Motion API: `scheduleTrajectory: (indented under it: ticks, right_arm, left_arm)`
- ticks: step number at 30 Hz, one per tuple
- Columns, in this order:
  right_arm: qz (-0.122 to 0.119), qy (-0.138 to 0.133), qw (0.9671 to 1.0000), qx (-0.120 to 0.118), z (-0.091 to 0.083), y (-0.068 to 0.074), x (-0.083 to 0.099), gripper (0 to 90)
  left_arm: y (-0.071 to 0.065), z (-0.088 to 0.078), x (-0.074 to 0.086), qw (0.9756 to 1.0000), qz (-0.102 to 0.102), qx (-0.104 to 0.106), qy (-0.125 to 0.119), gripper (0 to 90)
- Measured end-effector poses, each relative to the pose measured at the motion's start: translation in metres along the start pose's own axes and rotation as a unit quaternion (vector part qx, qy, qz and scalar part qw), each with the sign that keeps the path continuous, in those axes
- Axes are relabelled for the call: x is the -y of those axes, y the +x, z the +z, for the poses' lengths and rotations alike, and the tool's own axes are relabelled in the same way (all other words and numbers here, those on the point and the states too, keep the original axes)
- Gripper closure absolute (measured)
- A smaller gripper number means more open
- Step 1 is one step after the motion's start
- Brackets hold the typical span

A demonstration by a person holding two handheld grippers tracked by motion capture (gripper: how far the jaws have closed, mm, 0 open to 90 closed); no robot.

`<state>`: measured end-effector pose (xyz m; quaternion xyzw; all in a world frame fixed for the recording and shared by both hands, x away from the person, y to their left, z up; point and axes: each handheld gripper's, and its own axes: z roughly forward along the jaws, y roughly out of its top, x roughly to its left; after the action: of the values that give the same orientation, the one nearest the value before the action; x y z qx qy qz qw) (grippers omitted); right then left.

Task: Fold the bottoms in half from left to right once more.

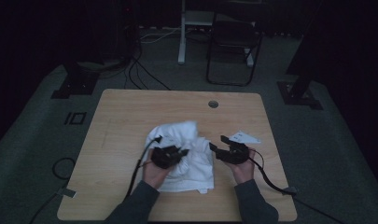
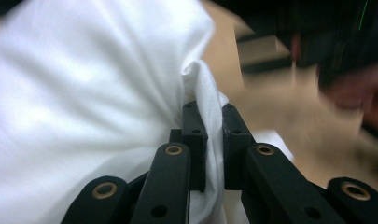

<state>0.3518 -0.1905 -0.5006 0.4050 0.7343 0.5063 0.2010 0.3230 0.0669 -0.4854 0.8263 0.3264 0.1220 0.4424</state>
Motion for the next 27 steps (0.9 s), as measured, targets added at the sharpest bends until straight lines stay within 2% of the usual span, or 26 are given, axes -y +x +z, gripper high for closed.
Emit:
scheduleTrajectory:
  ticks: [2,3,5,6,8,10,11,12,13,14,15,16,17,19,20,21,22,23,24,25,26,27]
  right_arm:
    - [0.001,-0.012,0.9999,-0.003,-0.007,-0.004,-0.003,30.8]
    - [-0.006,-0.018,0.9995,-0.026,-0.010,-0.002,-0.005,29.5]
    - [-0.008,-0.019,0.9993,-0.031,-0.011,0.000,-0.006,28.5]
    - [-0.021,-0.018,0.9986,-0.044,-0.009,0.007,-0.006,27.7]
    - [-0.024,-0.013,0.9985,-0.047,-0.006,0.010,-0.006,29.2]
    - [-0.025,0.022,0.9988,-0.036,0.007,0.013,-0.004,36.7]
    - [-0.016,0.080,0.9963,-0.025,0.027,0.011,0.002,52.8]
    - [-0.016,0.080,0.9963,-0.025,0.027,0.011,0.002,52.8]
    - [-0.011,0.107,0.9935,-0.038,0.040,0.008,0.008,70.1]
    - [-0.011,0.107,0.9935,-0.038,0.040,0.008,0.008,70.1]
    - [-0.009,0.113,0.9929,-0.038,0.045,0.007,0.009,73.2]
    - [-0.009,0.111,0.9930,-0.039,0.048,0.007,0.010,74.0]
    - [-0.007,0.110,0.9933,-0.036,0.050,0.006,0.010,73.8]
    - [-0.005,0.109,0.9934,-0.035,0.051,0.004,0.009,73.5]
    - [-0.006,0.108,0.9935,-0.036,0.050,0.004,0.008,72.4]
    - [-0.012,0.104,0.9937,-0.039,0.049,0.004,0.008,71.4]
    - [-0.014,0.102,0.9938,-0.042,0.047,0.004,0.007,71.2]
    - [-0.015,0.101,0.9938,-0.042,0.044,0.003,0.007,71.2]
    - [-0.015,0.099,0.9941,-0.043,0.042,0.002,0.007,69.5]
    - [-0.015,0.098,0.9940,-0.047,0.040,0.002,0.007,67.0]
    - [-0.019,0.095,0.9938,-0.054,0.037,0.001,0.007,63.1]
    - [-0.020,0.095,0.9937,-0.056,0.035,0.000,0.006,60.5]
  left_arm:
    - [-0.018,0.023,0.008,0.9987,0.040,0.000,0.033,83.3]
    - [-0.023,0.033,0.013,0.9977,0.051,0.003,0.045,82.9]
    - [-0.026,0.048,0.022,0.9969,0.048,0.012,0.062,82.8]
    - [-0.027,0.052,0.025,0.9966,0.048,0.012,0.066,82.8]
    - [-0.028,0.053,0.027,0.9962,0.055,0.010,0.066,82.6]
    - [-0.027,0.048,0.025,0.9970,0.049,0.013,0.059,81.9]
    - [-0.024,0.044,0.023,0.9974,0.033,0.025,0.059,78.9]
    - [-0.024,0.044,0.023,0.9974,0.033,0.025,0.059,73.3]
    - [-0.024,0.040,0.021,0.9972,0.023,0.038,0.061,66.5]
    - [-0.025,0.034,0.017,0.9974,0.022,0.043,0.053,66.5]
    - [-0.026,0.025,0.012,0.9981,0.023,0.044,0.038,62.6]
    - [-0.023,0.007,0.002,0.9984,0.017,0.054,0.011,59.9]
    - [-0.020,-0.006,-0.004,0.9987,0.015,0.048,-0.011,56.2]
    - [-0.007,-0.031,-0.015,0.9983,0.009,0.014,-0.056,54.3]
    - [0.003,-0.039,-0.018,0.9977,0.009,-0.020,-0.065,53.1]
    - [0.018,-0.044,-0.019,0.9960,-0.003,-0.064,-0.061,52.9]
    - [0.033,-0.044,-0.018,0.9955,-0.028,-0.073,-0.053,53.2]
    - [0.033,-0.044,-0.018,0.9955,-0.028,-0.073,-0.053,53.9]
    - [0.051,-0.038,-0.010,0.9973,-0.055,-0.038,-0.032,53.9]
    - [0.051,-0.038,-0.010,0.9973,-0.055,-0.038,-0.032,53.9]
    - [0.055,-0.025,0.003,0.9983,-0.054,-0.022,0.001,53.7]
    - [0.051,-0.018,0.011,0.9986,-0.044,-0.027,0.013,53.3]
